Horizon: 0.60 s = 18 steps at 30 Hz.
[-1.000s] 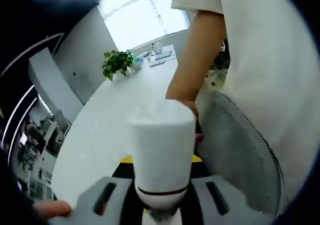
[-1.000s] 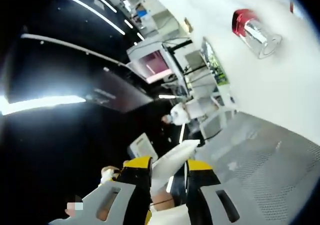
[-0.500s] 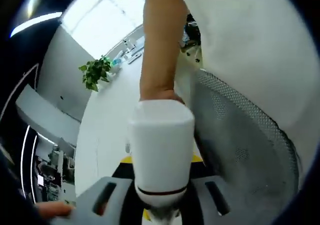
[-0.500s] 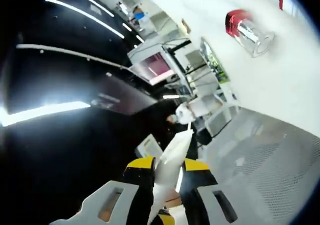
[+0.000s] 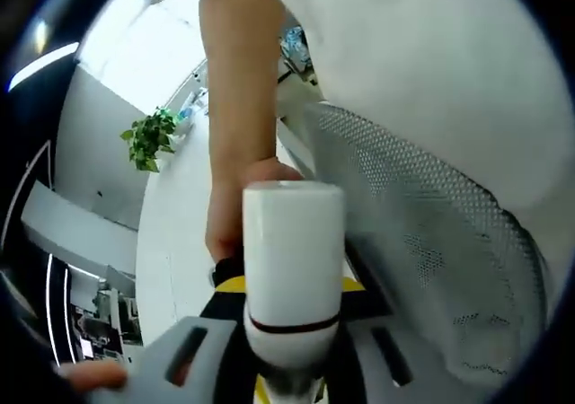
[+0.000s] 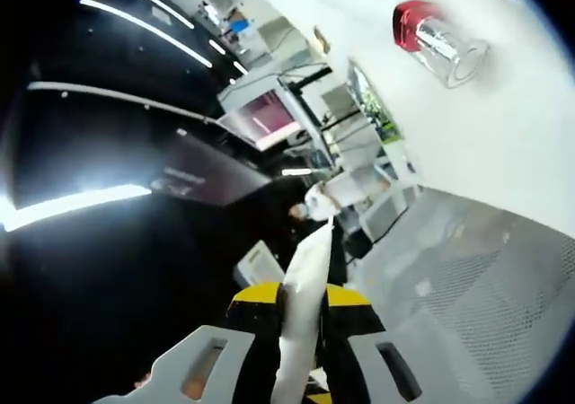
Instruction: Arrange the skincare products in the storage area until every visible bottle or jar stands upright without overlapping.
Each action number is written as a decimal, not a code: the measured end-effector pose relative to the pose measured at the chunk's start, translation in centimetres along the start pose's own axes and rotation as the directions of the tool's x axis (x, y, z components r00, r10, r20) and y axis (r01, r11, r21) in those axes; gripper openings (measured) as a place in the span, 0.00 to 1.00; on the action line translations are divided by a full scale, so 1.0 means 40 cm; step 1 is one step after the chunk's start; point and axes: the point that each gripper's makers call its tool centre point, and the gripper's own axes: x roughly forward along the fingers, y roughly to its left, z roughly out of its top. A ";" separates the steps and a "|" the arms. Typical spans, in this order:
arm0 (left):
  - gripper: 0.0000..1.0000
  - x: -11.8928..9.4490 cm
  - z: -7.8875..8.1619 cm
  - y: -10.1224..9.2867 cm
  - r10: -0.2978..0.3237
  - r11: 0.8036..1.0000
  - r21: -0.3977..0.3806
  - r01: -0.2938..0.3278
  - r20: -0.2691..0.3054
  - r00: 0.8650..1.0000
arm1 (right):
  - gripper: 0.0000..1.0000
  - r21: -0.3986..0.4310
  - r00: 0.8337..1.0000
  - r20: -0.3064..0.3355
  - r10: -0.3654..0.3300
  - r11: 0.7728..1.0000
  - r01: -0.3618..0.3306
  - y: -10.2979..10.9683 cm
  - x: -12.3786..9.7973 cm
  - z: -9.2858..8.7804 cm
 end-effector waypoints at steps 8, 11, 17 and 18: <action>0.25 -0.001 -0.009 0.004 0.070 0.995 -0.066 -0.069 0.022 0.997 | 0.07 -0.044 0.998 0.055 -0.012 0.999 0.015 0.015 -0.001 0.027; 0.29 -0.003 -0.008 0.003 0.102 0.983 -0.160 -0.094 0.045 0.994 | 0.05 -0.058 0.996 0.089 -0.014 0.998 0.019 0.020 -0.010 0.044; 0.34 -0.009 -0.015 0.018 0.164 0.947 -0.286 -0.144 0.046 0.985 | 0.04 -0.097 0.992 0.128 -0.013 0.995 0.026 0.036 -0.021 0.062; 0.34 -0.010 -0.013 0.020 0.172 0.941 -0.303 -0.149 0.050 0.984 | 0.03 -0.098 0.991 0.131 -0.009 0.995 0.022 0.039 -0.021 0.061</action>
